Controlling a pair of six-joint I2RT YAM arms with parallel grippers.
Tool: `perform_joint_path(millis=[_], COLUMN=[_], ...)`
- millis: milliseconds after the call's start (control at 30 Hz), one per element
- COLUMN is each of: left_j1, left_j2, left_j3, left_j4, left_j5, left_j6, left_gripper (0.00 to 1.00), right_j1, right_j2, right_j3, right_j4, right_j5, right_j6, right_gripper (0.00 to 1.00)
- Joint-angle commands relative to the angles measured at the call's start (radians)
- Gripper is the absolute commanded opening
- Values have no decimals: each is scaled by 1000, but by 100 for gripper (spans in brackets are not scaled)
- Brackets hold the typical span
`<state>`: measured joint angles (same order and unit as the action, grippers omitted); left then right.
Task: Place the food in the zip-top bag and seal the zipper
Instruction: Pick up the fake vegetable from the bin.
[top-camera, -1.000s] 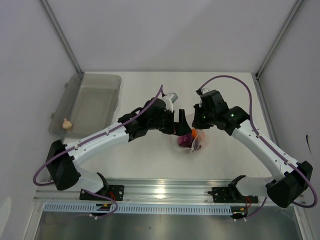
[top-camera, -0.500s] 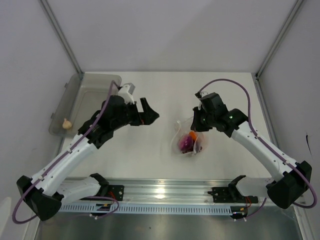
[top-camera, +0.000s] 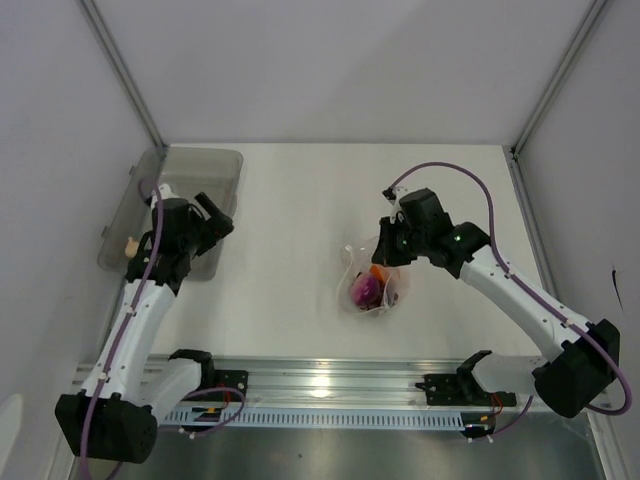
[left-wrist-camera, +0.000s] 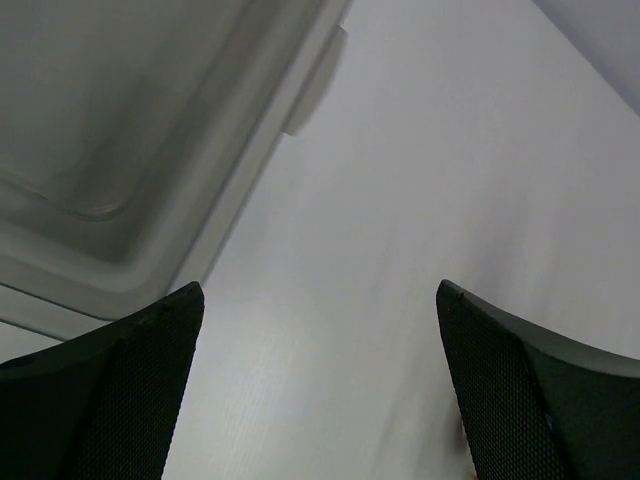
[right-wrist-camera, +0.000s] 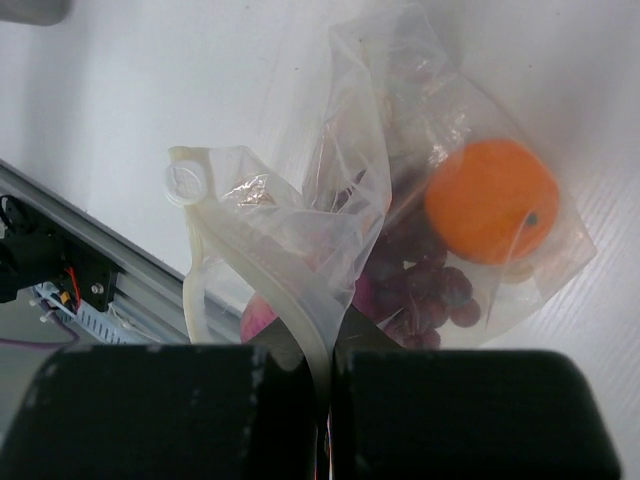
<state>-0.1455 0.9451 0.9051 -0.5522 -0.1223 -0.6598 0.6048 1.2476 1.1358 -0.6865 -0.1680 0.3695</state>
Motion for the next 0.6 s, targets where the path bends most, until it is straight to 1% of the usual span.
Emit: perform_joint_path(millis=[0, 67, 100, 167, 233, 267, 333, 433, 467, 567], left_j1=[162, 220, 269, 332, 360, 392, 417, 471, 507, 569], left_j2=[4, 12, 18, 55, 95, 140, 181, 262, 282, 359], left_j3=[-66, -93, -97, -98, -66, -55, -28, -9, -6, 21], left_j4=[70, 119, 136, 187, 193, 189, 193, 201, 199, 190], left_j5=[-10, -29, -27, 7, 3, 15, 38, 19, 21, 4], left_j6=[-28, -1, 3, 17, 31, 26, 22, 5, -4, -43], left_gripper=[98, 97, 95, 93, 93, 93, 93, 89, 86, 82], right_j1=[-5, -4, -4, -4, -4, -4, -4, -4, -5, -4], right_j2=[-7, -8, -2, 13, 39, 45, 50, 47, 47, 50], right_j3=[-11, -16, -22, -19, -16, -15, -11, -11, -11, -15], right_j4=[87, 100, 108, 123, 125, 125, 131, 140, 142, 145], right_j5=[-71, -88, -93, -116, -128, -131, -128, -131, -133, -136], right_j6=[-18, -18, -20, -29, -37, -40, -41, -34, -32, -27], right_gripper=[0, 0, 0, 0, 0, 0, 0, 0, 0, 0])
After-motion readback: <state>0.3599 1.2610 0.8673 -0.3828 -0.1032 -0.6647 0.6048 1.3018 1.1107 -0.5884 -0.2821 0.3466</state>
